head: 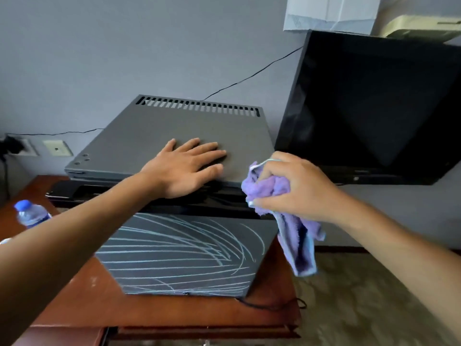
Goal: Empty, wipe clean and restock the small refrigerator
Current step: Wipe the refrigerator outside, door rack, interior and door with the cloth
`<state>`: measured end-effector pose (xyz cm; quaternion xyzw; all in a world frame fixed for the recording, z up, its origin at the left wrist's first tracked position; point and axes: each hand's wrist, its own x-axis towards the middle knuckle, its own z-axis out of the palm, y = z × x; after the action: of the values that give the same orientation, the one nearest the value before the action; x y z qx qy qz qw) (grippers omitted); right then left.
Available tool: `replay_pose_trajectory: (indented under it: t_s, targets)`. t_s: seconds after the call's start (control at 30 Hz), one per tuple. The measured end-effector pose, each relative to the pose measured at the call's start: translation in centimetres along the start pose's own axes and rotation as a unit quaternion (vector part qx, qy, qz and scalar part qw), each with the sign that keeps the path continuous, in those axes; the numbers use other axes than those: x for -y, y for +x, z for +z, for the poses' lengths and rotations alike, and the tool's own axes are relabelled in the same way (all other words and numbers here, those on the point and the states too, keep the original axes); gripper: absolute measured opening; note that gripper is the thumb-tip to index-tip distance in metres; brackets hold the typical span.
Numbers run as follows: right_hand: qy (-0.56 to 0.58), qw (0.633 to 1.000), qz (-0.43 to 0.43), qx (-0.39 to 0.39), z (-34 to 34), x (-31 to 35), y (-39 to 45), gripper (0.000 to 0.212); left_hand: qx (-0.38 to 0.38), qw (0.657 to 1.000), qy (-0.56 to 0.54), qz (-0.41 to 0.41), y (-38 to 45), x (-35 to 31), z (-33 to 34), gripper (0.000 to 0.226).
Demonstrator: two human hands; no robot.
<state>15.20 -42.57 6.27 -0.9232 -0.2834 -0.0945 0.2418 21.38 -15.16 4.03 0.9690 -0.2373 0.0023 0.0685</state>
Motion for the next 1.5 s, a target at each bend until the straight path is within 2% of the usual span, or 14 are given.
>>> replay_pose_trajectory:
  t_s: [0.1, 0.17, 0.3, 0.4, 0.47, 0.6, 0.7, 0.9, 1.0, 1.13, 1.2, 1.3, 1.4, 1.5]
  targets:
    - [-0.089, 0.993, -0.060, 0.054, 1.3, 2.3, 3.5, 0.038, -0.075, 0.986, -0.140, -0.049, -0.2, -0.3, -1.0, 0.077]
    - [-0.091, 0.988, -0.105, 0.061, 2.4, 3.9, 5.2, 0.036, -0.105, 0.968, -0.209, -0.090, -0.5, -0.3, -1.4, 0.072]
    - [-0.062, 0.986, -0.132, 0.083, 2.7, 3.8, 5.2, 0.019, -0.142, 0.948, -0.258, -0.121, -0.9, 0.0, -1.3, 0.060]
    - [-0.094, 0.984, -0.114, 0.098, 0.3, 1.5, 3.3, 0.023, -0.157, 0.937, -0.284, -0.127, -1.0, 0.4, -1.2, 0.056]
    - [-0.096, 0.987, -0.073, 0.109, -1.7, 0.0, 1.9, 0.035, -0.169, 0.941, -0.267, -0.123, -1.3, 0.7, -0.9, 0.062]
    - [-0.128, 0.981, -0.004, 0.148, -2.7, -0.7, -0.1, 0.064, -0.154, 0.980, -0.114, -0.048, -3.4, 2.1, -0.7, 0.053]
    - [-0.141, 0.982, -0.006, 0.126, -1.7, 0.1, -0.2, 0.066, -0.130, 0.990, -0.041, -0.020, -6.6, 6.6, -1.5, 0.060]
    - [-0.072, 0.991, -0.088, 0.075, 3.5, 5.4, 4.7, 0.047, -0.149, 0.966, -0.129, -0.167, -15.7, 16.5, -3.2, 0.073]
    - [-0.048, 0.988, -0.138, 0.055, 8.1, 10.1, 9.1, 0.042, -0.119, 0.978, -0.085, -0.150, -17.9, 17.2, -2.3, 0.073]
    - [-0.056, 0.974, -0.219, 0.025, 15.2, 18.3, 14.9, 0.044, -0.121, 0.972, -0.127, -0.158, -17.8, 18.4, -0.9, 0.049]
    - [-0.041, 0.976, -0.215, 0.004, 16.9, 20.7, 16.5, 0.042, -0.144, 0.959, -0.170, -0.177, -17.7, 19.4, -0.9, 0.043]
    - [-0.044, 0.979, -0.197, -0.013, 16.8, 20.5, 16.0, 0.044, -0.180, 0.947, -0.193, -0.185, -17.1, 20.1, -1.5, 0.048]
    - [-0.106, 0.983, -0.151, -0.011, 14.9, 18.8, 13.6, 0.052, -0.222, 0.950, -0.171, -0.136, -15.3, 18.6, -2.7, 0.043]
    - [-0.211, 0.973, -0.087, 0.015, 12.2, 16.2, 9.7, 0.073, -0.235, 0.955, -0.172, -0.059, -12.3, 15.9, -3.9, 0.041]
